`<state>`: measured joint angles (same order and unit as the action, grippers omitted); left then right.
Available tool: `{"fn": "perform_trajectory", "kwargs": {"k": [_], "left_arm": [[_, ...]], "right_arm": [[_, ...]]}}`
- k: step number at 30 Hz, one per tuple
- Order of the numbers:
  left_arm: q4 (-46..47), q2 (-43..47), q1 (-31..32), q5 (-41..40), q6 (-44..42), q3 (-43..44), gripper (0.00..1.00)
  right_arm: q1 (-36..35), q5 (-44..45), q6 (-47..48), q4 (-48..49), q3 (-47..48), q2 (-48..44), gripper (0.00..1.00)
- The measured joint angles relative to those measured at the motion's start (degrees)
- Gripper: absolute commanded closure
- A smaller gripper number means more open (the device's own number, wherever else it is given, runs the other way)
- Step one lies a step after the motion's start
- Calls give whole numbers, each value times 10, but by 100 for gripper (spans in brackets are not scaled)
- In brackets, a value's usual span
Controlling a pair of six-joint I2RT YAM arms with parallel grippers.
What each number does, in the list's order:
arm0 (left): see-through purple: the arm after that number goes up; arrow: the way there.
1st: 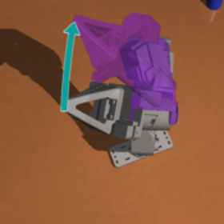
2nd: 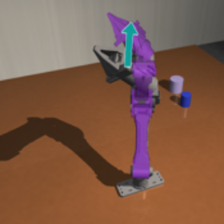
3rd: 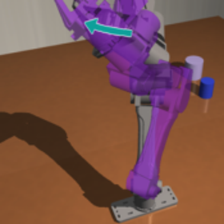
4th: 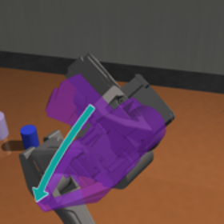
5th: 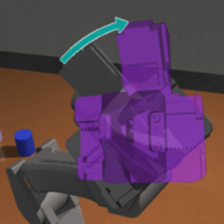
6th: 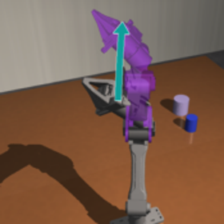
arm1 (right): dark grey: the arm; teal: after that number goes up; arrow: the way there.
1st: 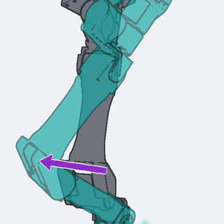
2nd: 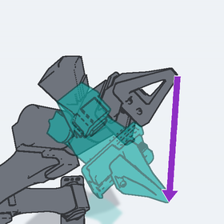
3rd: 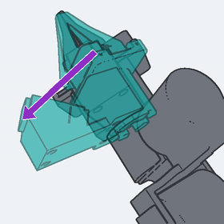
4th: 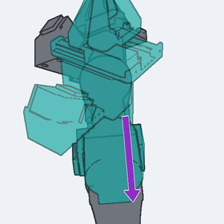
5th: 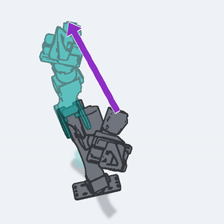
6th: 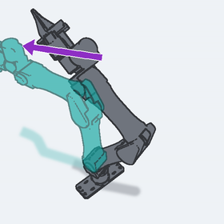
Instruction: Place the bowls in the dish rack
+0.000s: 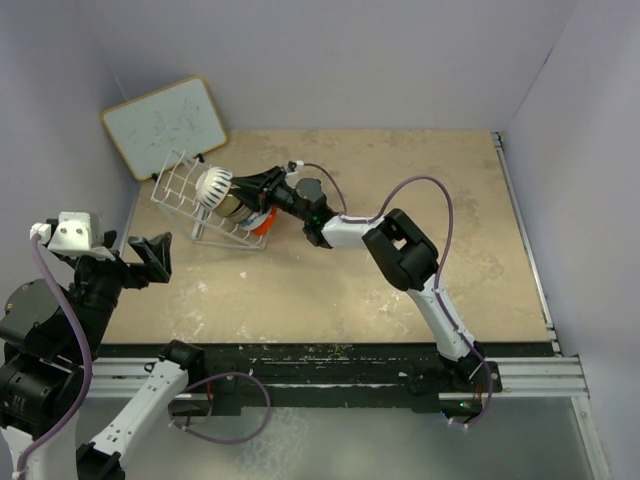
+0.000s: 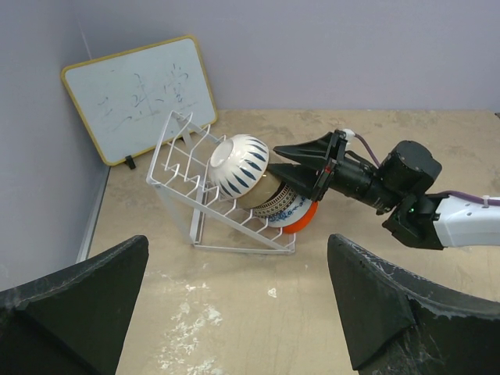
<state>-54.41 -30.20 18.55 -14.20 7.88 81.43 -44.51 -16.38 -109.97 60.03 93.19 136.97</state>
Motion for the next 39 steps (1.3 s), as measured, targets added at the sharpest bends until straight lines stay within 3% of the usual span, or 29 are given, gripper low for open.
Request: {"fn": "perform_trajectory", "kwargs": {"k": [14, 22, 27, 30, 39], "left_arm": [[4, -1, 0, 9, 19, -11, 1], [20, -28, 0, 66, 57, -41, 1], [35, -71, 0, 117, 87, -86, 1], [42, -119, 0, 146, 106, -97, 1], [56, -247, 0, 146, 161, -109, 1]], "right_arm": [[2, -2, 12, 16, -143, -73, 61], [8, -1, 109, -15, -211, -189, 60], [14, -2, 228, -96, -233, -287, 57], [15, 11, 338, -192, -233, -348, 53], [16, 178, 598, -454, -269, -511, 29]]}}
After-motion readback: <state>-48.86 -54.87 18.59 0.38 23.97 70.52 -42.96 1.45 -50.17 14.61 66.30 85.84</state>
